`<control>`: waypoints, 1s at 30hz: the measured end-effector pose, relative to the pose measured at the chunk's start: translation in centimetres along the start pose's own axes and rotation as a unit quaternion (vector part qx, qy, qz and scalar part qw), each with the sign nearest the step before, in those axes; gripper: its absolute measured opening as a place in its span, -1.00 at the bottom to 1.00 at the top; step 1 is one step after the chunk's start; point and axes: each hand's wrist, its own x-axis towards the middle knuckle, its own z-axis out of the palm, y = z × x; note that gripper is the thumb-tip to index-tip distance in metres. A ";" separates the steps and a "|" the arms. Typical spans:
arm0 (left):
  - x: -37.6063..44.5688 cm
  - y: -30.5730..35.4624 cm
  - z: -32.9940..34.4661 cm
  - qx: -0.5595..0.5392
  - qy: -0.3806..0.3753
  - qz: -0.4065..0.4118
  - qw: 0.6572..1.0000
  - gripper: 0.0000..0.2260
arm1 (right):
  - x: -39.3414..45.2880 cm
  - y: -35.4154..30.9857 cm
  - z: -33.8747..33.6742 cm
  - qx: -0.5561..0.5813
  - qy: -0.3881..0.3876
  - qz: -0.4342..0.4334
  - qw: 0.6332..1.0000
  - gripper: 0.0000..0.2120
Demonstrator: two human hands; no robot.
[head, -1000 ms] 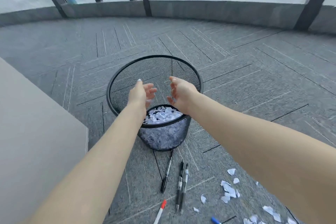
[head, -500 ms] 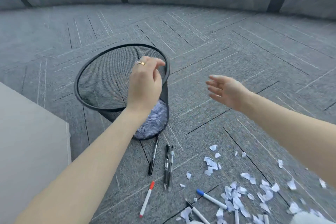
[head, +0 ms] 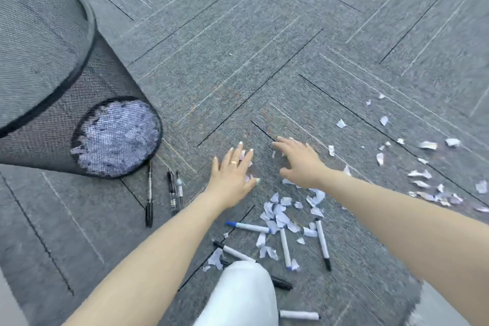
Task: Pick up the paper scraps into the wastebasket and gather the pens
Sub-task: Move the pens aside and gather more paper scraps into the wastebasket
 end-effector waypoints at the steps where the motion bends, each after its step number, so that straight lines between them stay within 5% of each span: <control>1: 0.1 0.1 0.4 0.008 -0.001 0.007 1.000 -0.38 | -0.4 0.0 0.7 -0.006 -0.003 0.000 1.000 -0.36; 9: -2.1 1.3 3.9 0.021 0.015 0.187 0.982 -0.35 | -6.6 1.0 5.9 0.062 0.157 -0.110 0.979 -0.68; 14: -1.5 3.9 4.9 0.016 -0.009 0.237 0.971 -0.26 | -9.6 4.4 5.9 0.068 0.264 0.068 0.960 -0.56; 22: 0.9 4.6 3.8 0.092 0.014 0.187 0.978 -0.26 | -9.8 7.7 5.0 0.043 0.168 0.278 0.945 -0.17; 30: 1.1 4.7 4.4 0.104 -0.001 0.218 0.970 -0.32 | -9.6 4.7 6.9 0.006 0.128 0.151 0.980 -0.15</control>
